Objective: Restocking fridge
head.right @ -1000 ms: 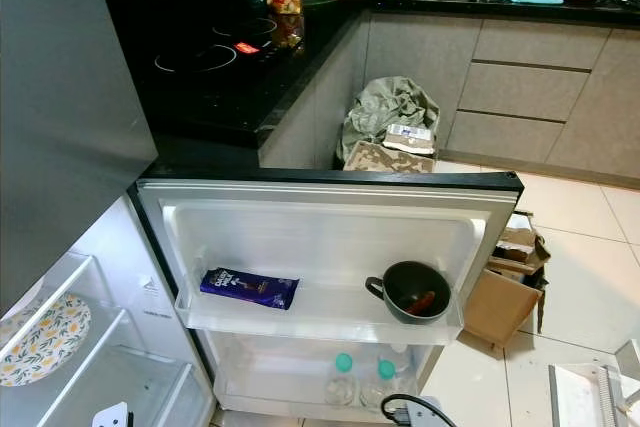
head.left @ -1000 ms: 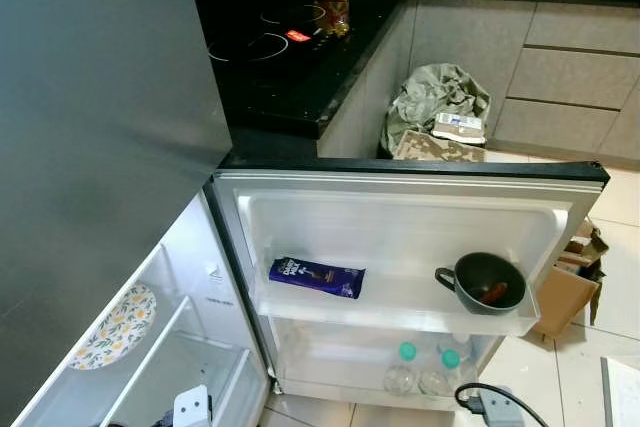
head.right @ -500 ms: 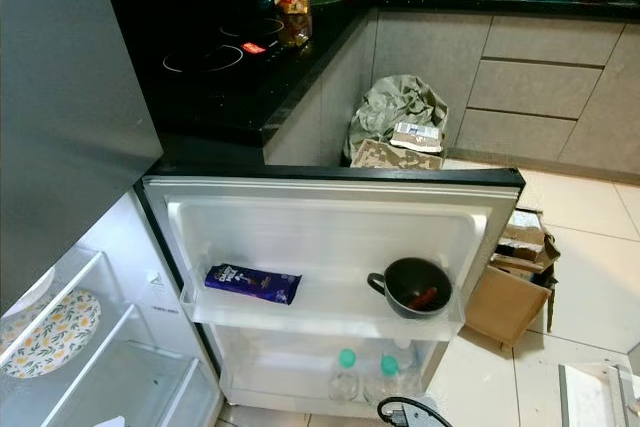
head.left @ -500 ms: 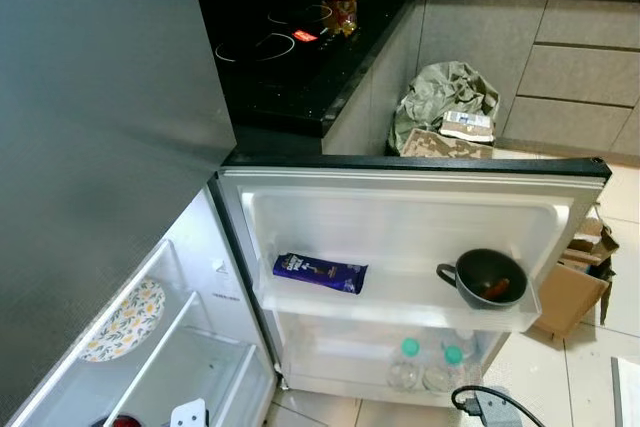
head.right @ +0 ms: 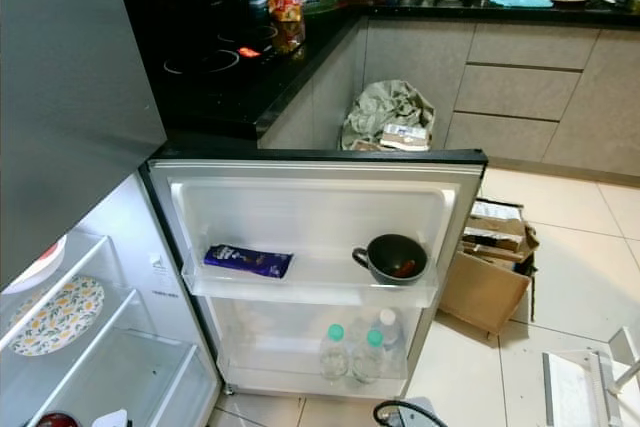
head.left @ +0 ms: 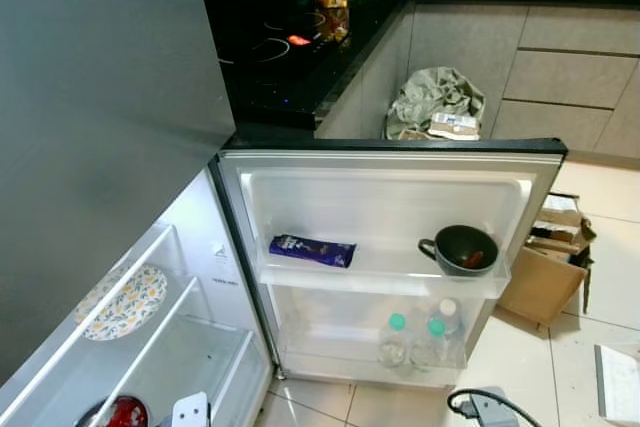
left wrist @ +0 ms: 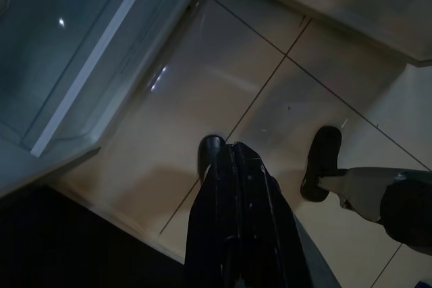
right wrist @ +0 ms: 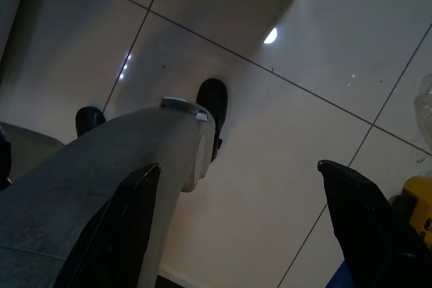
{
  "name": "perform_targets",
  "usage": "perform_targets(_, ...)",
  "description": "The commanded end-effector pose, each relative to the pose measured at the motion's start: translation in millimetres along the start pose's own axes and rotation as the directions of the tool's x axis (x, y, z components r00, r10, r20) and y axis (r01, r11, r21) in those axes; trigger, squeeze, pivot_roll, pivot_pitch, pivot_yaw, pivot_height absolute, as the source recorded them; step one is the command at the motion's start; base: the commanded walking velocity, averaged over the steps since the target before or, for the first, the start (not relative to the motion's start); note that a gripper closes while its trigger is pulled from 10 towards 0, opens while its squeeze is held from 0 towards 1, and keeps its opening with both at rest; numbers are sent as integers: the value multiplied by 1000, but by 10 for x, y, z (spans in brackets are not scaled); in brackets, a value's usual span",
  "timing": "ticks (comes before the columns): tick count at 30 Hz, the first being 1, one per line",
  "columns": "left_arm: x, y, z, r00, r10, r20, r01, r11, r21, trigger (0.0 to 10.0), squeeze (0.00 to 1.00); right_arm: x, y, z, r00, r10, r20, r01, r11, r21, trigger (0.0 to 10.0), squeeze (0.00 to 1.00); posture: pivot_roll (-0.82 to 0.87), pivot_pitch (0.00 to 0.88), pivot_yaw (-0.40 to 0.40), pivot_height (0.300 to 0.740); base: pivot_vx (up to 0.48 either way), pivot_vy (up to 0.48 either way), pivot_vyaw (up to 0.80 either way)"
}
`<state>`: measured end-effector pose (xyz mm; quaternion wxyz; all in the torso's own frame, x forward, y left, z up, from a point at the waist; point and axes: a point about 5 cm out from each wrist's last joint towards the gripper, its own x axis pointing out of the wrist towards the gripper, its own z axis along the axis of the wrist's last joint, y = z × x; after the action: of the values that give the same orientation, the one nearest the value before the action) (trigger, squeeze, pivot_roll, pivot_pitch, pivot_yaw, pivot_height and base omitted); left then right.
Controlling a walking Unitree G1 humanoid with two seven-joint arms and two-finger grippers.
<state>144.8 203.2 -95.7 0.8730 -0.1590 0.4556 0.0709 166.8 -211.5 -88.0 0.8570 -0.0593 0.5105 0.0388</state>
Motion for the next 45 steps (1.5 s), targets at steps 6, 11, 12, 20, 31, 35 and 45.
perform_targets(6, -5, -24, -72, 1000, 3, -23, -3, 1000, -2, 10000, 0, 6, 27, 3, 1000, 13, -17, -13, 999, -40, 10000, 0, -104, 0, 29, 740, -303, 0, 0)
perform_targets(11, -14, -4, -87, 1000, 9, -25, -9, 1000, -7, 10000, 0, 5, 37, -17, 1000, 19, -24, -20, 998, -52, 10000, 0, -110, 0, 27, 740, -310, 0, 0)
perform_targets(12, -16, -4, -97, 1000, 9, -28, -9, 1000, -6, 10000, 0, 4, 34, -21, 1000, 18, -25, -19, 998, -51, 10000, 0, -110, 0, 27, 740, -311, 0, 0)
perform_targets(20, -21, -8, -120, 999, 4, -32, -5, 1000, -6, 10000, 0, -2, 29, -62, 999, 16, -37, -18, 998, -57, 10000, 0, -107, 0, 33, 740, -314, 0, 0)
perform_targets(31, -21, -12, -124, 999, 0, -33, 0, 1000, -2, 10000, 0, 0, 54, -82, 999, 21, -43, -24, 998, -64, 10000, 0, -113, 0, 35, 740, -320, 0, 0)
perform_targets(35, -19, -26, -131, 999, -4, -35, 4, 1000, -2, 10000, 0, -1, 53, -89, 999, 20, -45, -23, 998, -65, 10000, 0, -116, 0, 36, 740, -322, 0, 0)
perform_targets(45, -23, -24, -140, 1000, -1, -31, 1, 1000, 2, 10000, 0, 1, 66, -86, 999, 24, -43, -27, 998, -62, 10000, 0, -118, 0, 39, 740, -222, 0, 0)
